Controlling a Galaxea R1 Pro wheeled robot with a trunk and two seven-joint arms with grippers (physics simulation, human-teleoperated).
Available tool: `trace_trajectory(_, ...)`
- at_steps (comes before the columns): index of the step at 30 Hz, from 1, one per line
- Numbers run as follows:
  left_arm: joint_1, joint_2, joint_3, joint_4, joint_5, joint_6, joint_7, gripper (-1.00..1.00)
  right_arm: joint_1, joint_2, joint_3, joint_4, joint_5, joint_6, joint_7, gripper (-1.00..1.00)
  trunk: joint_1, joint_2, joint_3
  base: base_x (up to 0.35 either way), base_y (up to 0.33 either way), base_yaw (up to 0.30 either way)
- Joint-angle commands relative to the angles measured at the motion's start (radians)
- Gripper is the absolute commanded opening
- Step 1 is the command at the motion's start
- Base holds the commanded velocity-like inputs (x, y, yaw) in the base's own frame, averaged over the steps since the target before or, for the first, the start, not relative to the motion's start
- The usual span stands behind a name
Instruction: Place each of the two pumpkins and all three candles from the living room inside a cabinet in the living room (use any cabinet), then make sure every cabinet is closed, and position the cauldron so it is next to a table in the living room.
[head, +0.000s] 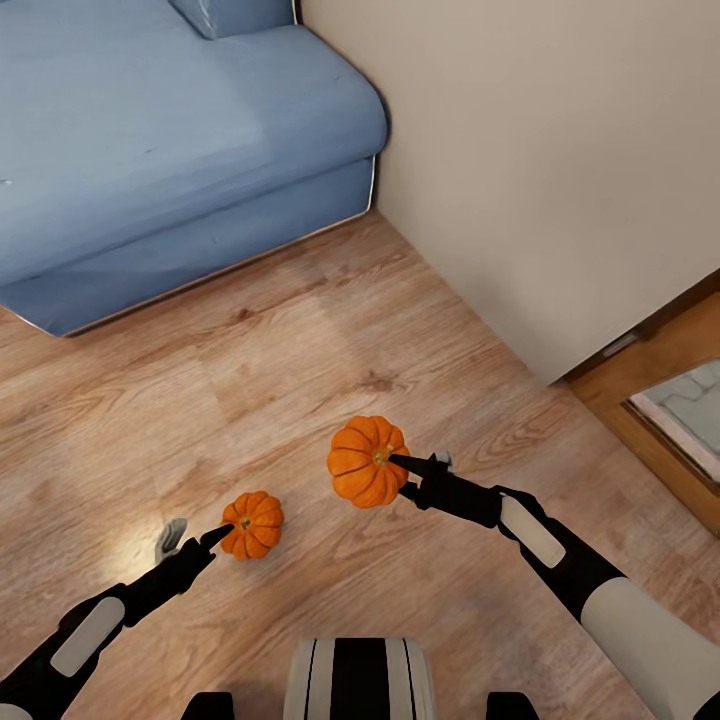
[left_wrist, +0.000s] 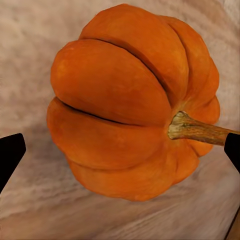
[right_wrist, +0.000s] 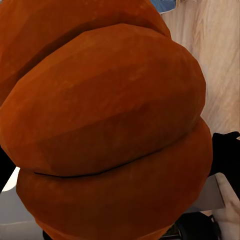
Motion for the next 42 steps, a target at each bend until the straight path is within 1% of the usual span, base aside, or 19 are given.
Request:
trace_trajectory(1,0.000,0.001,-0.003,0.002,0.010,0.005,0.000,1.00,-0.001,-0.001,0.004,0.000,-0.009,0.006,-0.002,-1.00,0.000,0.000,-0.001,0.005,-0.015,0.000)
trace_trajectory(7,0.000,0.001,-0.001,0.003,0.010,0.005,0.000,1.00,-0.001,-0.001,0.004,0.000,-0.009,0.006,-0.003,-1.00,0.000,0.000,-0.001,0.001,-0.003,0.000)
trace_trajectory(10,0.000,0.001,-0.001,0.003,0.010,0.005,0.000,1.00,-0.001,-0.001,0.004,0.000,-0.009,0.006,-0.003,-1.00,0.001,-0.001,-0.012,0.000,0.000,0.000)
trace_trajectory(15,0.000,0.001,-0.001,0.003,0.010,0.005,0.000,1.00,-0.001,-0.001,0.004,0.000,-0.009,0.006,-0.003,-1.00,0.001,-0.001,-0.012,0.000,0.000,0.000)
trace_trajectory(22,0.000,0.001,-0.001,0.001,0.010,0.005,0.000,1.00,-0.001,-0.001,0.004,0.000,-0.009,0.006,-0.001,-1.00,0.004,-0.003,-0.039,0.000,0.000,0.000)
trace_trajectory(42,0.000,0.001,-0.001,-0.003,0.010,0.005,-0.001,1.00,-0.001,-0.001,0.003,0.000,-0.009,0.006,-0.001,-1.00,0.004,-0.003,-0.039,0.002,-0.002,0.000)
